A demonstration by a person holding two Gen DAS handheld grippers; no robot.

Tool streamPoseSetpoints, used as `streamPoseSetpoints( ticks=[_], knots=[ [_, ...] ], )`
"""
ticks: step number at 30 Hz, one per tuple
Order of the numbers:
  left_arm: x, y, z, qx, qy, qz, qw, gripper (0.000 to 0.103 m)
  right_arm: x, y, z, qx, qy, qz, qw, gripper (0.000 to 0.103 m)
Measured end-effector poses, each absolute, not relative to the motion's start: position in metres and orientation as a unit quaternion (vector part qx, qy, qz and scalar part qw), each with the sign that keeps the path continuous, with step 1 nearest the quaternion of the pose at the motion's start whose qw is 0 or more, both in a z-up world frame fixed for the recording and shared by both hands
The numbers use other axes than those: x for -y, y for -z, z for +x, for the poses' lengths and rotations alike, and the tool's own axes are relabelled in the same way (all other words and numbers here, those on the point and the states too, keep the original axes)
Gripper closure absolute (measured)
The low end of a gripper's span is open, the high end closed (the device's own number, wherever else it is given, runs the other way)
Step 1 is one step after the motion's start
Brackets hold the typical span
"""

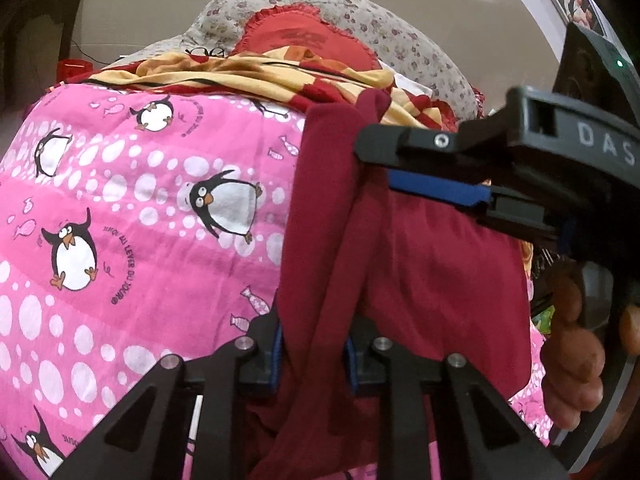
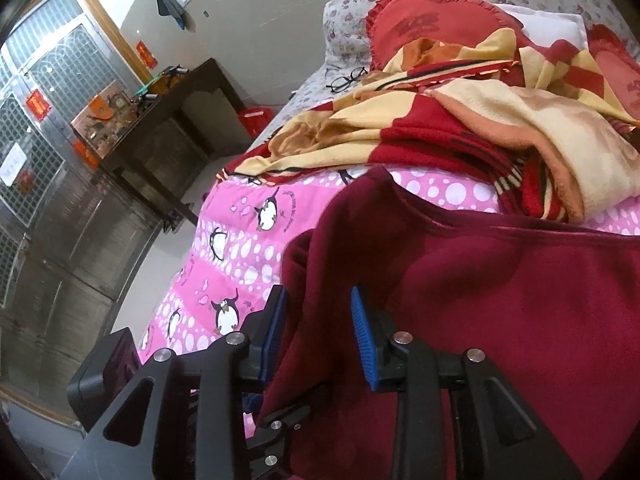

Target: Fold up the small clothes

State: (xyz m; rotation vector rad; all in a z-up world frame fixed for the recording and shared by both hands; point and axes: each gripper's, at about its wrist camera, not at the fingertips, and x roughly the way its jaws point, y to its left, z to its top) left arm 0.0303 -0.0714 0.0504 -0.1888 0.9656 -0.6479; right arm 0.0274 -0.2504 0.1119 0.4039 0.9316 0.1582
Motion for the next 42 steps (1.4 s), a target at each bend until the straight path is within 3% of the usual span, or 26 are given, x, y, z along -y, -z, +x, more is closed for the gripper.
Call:
streamPoseSetpoints(
  ticks=[6, 8, 13, 19, 34, 36, 38, 42],
  knots=[
    [0.069, -0.053, 0.031, -0.466, 0.308, -0.090, 0.825, 0.080, 0.307, -0.117, -0.017, -0.386, -0.011, 0.207, 0.899, 0.046],
    [0.071, -0.056, 0.032, -0.468, 0.307, -0.090, 0.824, 0.080, 0.331, -0.103, -0.025, -0.398, 0.019, 0.205, 0.894, 0.060],
    [0.074, -0.064, 0.030, -0.468, 0.308, -0.086, 0.824, 0.080, 0.358, -0.052, -0.041, -0.431, 0.028, 0.253, 0.866, 0.061],
    [0.084, -0.078, 0.025, -0.468, 0.311, -0.069, 0.824, 0.080, 0.352, -0.018, -0.095, -0.415, -0.004, 0.324, 0.850, 0.062],
    [0.115, -0.110, 0.001, -0.446, 0.322, -0.039, 0.834, 0.081, 0.338, -0.040, -0.109, -0.436, -0.030, 0.279, 0.855, 0.062],
    [0.117, -0.110, -0.001, -0.445, 0.323, -0.039, 0.834, 0.081, 0.345, -0.068, -0.094, -0.401, -0.028, 0.290, 0.869, 0.053],
    [0.118, -0.109, -0.003, -0.443, 0.323, -0.037, 0.836, 0.081, 0.348, -0.085, -0.078, -0.380, -0.032, 0.312, 0.870, 0.026],
    [0.122, -0.108, -0.008, -0.443, 0.323, -0.031, 0.836, 0.081, 0.343, -0.109, -0.027, -0.364, -0.089, 0.357, 0.855, 0.017]
  ],
)
